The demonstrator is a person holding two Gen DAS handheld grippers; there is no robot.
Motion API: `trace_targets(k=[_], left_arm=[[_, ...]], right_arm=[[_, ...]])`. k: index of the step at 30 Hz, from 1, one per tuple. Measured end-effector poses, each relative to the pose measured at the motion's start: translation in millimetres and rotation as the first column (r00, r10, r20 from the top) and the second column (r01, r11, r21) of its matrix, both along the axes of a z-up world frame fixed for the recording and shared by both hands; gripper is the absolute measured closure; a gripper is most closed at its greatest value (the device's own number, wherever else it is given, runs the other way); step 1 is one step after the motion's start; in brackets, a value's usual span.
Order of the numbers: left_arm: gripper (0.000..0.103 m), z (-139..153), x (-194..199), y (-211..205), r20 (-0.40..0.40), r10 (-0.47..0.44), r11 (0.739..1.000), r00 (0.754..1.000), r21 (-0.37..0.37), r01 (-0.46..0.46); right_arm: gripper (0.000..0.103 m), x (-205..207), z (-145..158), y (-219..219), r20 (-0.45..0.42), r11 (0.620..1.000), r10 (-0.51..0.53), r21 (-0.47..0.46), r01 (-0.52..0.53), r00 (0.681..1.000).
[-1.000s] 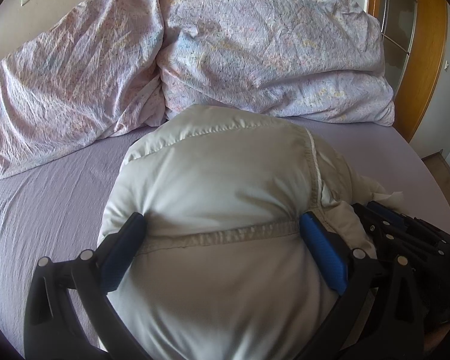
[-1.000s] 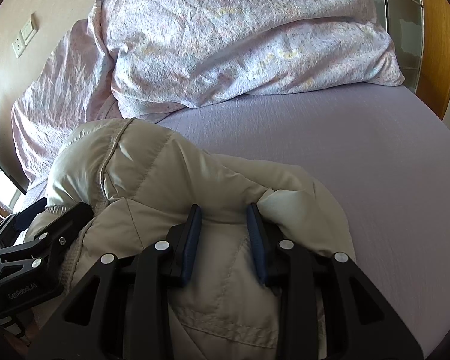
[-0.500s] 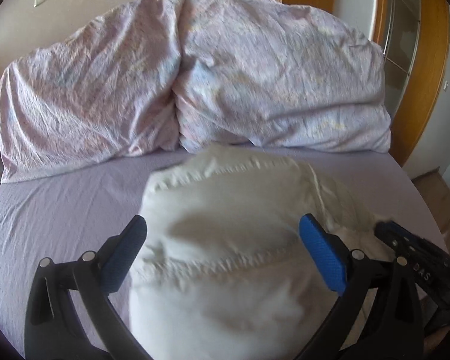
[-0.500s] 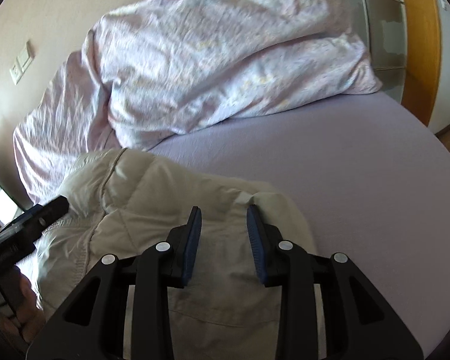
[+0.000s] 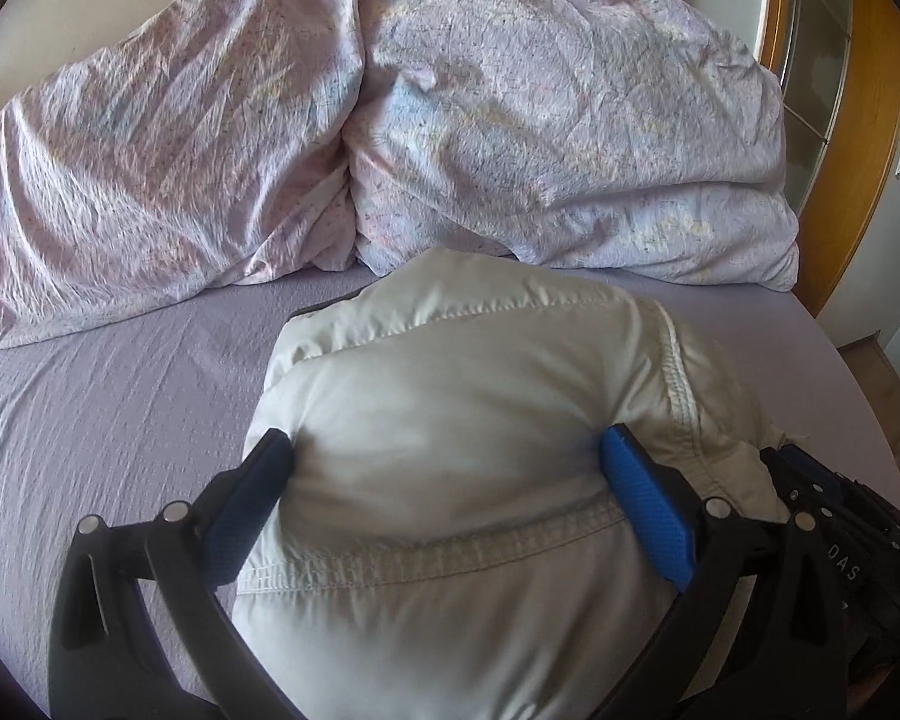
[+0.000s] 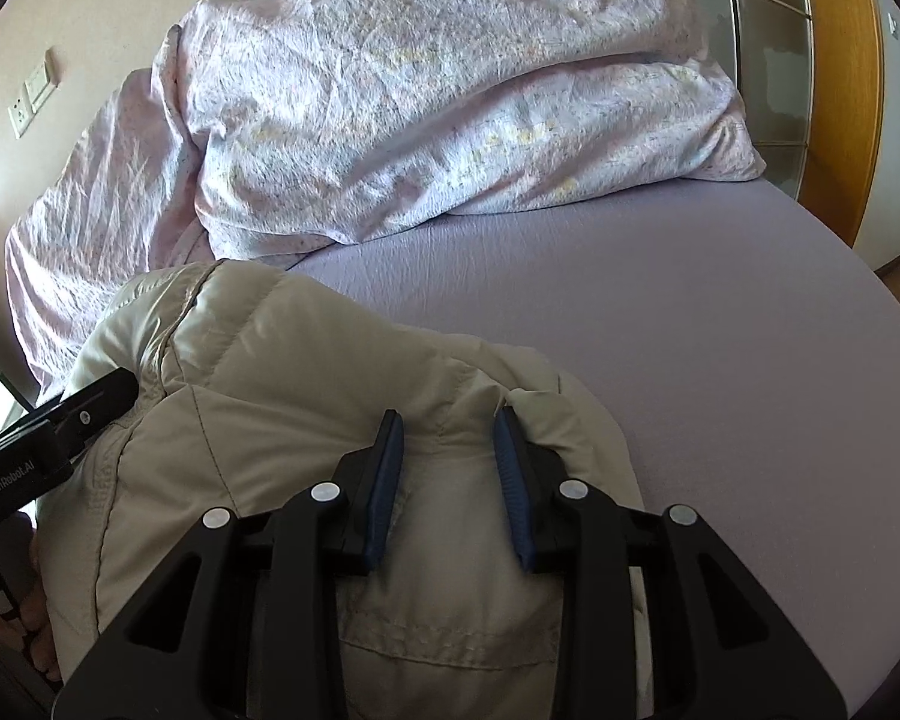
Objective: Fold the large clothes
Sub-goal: 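Keep holding the jacket bundle still with both grippers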
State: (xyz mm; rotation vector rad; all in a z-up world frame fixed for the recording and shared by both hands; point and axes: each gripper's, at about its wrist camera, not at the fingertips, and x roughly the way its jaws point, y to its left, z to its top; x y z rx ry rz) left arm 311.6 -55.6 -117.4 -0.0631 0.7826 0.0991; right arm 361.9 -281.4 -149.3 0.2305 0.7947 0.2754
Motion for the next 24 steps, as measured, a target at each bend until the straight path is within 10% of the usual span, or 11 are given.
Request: trace_targets(k=[24], left_arm=[[0.002, -12.1, 0.1, 3.4, 0.029, 0.002, 1.0, 1.0, -0.009, -0.001]], right_arm=[[0.069, 2.1, -3.4, 5.3, 0.032, 1.0, -0.013, -0.015, 0.013, 0.999]])
